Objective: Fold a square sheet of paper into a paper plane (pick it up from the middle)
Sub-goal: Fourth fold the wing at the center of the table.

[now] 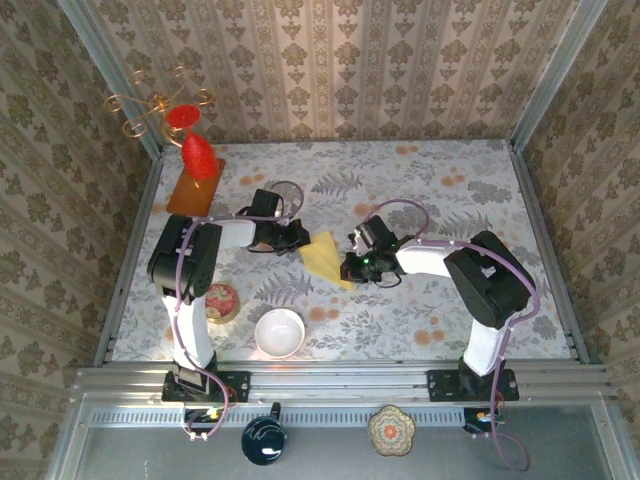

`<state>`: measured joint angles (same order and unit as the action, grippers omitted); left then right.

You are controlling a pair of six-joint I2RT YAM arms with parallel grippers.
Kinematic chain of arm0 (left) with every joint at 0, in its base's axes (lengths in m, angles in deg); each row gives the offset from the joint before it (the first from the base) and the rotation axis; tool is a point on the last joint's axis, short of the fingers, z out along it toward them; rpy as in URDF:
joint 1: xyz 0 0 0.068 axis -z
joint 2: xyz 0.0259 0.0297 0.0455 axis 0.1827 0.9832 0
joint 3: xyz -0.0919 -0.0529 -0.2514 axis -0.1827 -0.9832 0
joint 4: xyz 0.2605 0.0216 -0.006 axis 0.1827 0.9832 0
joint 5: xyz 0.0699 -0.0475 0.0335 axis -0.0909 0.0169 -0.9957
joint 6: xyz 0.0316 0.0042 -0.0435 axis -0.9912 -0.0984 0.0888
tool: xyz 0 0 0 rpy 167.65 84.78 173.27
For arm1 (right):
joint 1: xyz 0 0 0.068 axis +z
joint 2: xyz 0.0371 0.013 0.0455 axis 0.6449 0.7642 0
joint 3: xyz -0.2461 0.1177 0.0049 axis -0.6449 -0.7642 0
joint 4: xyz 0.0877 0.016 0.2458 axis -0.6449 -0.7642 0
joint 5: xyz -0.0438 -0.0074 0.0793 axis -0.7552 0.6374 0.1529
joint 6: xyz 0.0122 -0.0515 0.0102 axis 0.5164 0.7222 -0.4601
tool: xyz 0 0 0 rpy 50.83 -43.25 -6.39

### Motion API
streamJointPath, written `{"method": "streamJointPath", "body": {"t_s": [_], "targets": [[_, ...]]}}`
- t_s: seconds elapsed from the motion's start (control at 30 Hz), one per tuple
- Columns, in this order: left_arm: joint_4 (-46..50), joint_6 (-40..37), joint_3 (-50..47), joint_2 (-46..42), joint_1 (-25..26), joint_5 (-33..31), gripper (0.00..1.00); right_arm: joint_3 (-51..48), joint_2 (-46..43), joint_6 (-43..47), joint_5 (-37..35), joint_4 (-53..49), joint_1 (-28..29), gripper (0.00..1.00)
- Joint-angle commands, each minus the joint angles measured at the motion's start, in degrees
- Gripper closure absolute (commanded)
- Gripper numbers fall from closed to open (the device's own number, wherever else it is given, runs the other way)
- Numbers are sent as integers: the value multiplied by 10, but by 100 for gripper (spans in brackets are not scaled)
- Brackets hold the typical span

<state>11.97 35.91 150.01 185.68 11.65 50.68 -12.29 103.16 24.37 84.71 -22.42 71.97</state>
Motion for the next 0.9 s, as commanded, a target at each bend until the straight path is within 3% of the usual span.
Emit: {"method": "streamJointPath", "body": {"t_s": [0.0, 0.33, 0.53, 0.73, 0.87], "targets": [[38, -52, 15, 26, -39, -147, 94, -52, 52, -2, -94, -150, -10, 100], [70, -81, 58, 19, -41, -171, 92, -62, 45, -7, -76, -123, -12, 100], [87, -80, 77, 1, -30, -165, 89, -57, 17, -16, -28, -75, -12, 97], [105, -52, 76, -64, 1, -182, 78, -20, -70, -47, 27, 2, -13, 83], [105, -20, 45, -124, 28, -220, 67, -5, -133, -47, 15, 41, -16, 64]]}}
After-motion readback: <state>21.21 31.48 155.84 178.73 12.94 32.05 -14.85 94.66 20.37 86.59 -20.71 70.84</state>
